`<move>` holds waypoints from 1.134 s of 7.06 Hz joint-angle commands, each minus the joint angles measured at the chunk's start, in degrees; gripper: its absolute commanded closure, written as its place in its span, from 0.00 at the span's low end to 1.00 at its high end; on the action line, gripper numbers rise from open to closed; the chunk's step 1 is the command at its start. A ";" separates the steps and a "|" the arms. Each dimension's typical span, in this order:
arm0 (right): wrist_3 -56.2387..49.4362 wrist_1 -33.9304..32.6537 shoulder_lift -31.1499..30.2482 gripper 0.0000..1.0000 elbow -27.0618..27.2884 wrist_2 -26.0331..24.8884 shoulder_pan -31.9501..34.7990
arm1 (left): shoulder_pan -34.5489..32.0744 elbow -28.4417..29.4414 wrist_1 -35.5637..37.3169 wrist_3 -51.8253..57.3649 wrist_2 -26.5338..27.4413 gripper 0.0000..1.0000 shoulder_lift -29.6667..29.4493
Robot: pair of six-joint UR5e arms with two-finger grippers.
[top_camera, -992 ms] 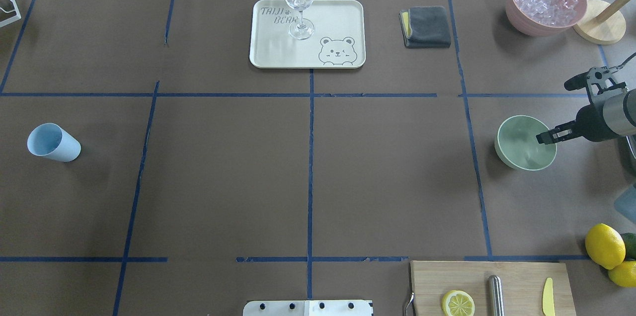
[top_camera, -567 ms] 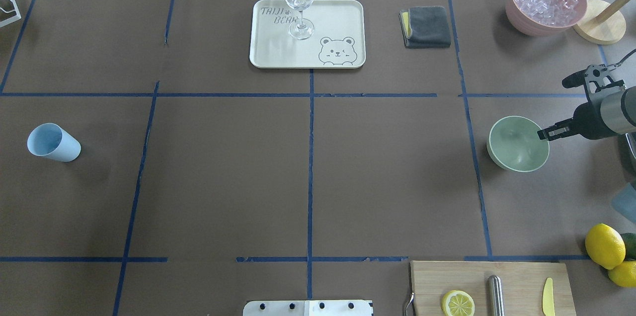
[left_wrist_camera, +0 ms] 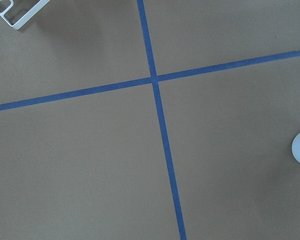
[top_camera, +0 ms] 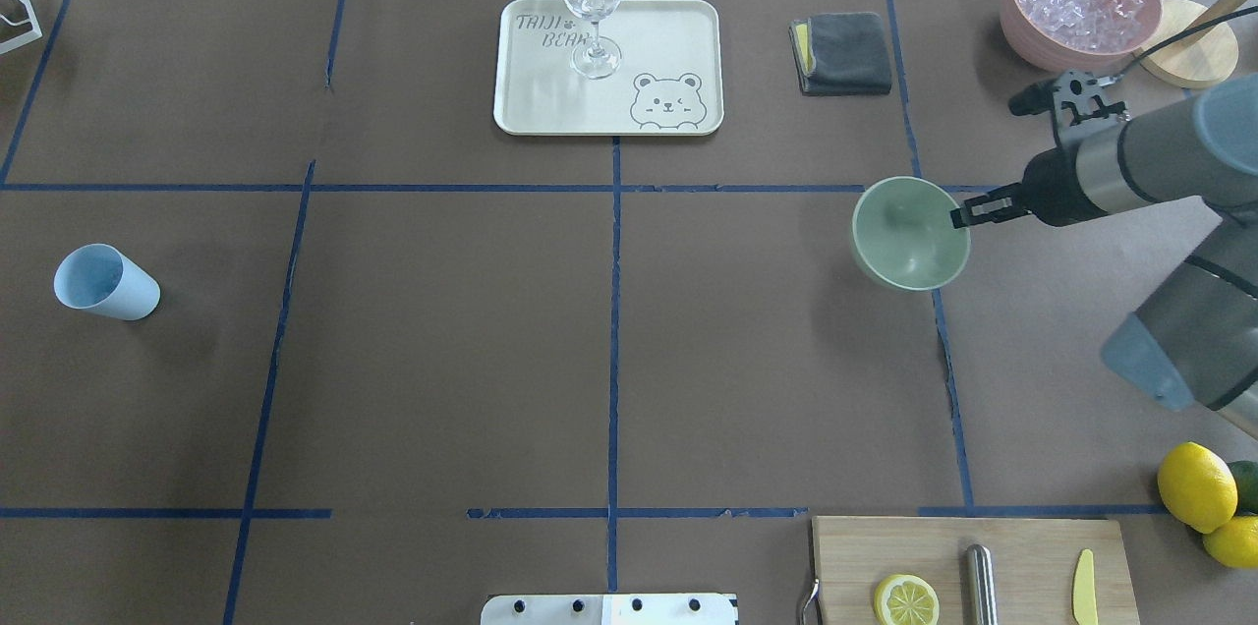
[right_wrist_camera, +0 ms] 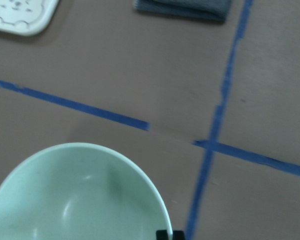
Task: Pour ice into bowl
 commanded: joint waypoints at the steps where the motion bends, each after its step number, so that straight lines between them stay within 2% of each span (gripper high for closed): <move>1: 11.30 -7.74 12.20 1.00 0.45 -4.03 -6.55 | 0.00 -0.18 0.00 0.00 0.00 0.00 0.00; 2: 13.51 -13.89 16.17 1.00 1.33 -8.32 -10.75 | -0.09 -0.61 0.00 0.00 0.00 0.00 0.00; 4: 21.23 -28.47 28.71 1.00 -0.15 -17.45 -19.27 | -0.09 -0.79 0.00 0.00 0.00 0.00 0.00; 5: 24.75 -30.54 34.26 1.00 -4.60 -21.42 -22.54 | -0.09 -0.71 0.00 -0.09 0.00 0.00 0.00; 7: 29.78 -30.48 47.61 1.00 -20.82 -22.78 -25.20 | -0.09 -0.71 0.00 -0.09 0.00 0.00 0.09; 8: 30.05 -30.22 50.20 1.00 -24.56 -22.95 -25.64 | -0.09 -0.62 0.00 0.00 0.00 0.00 0.09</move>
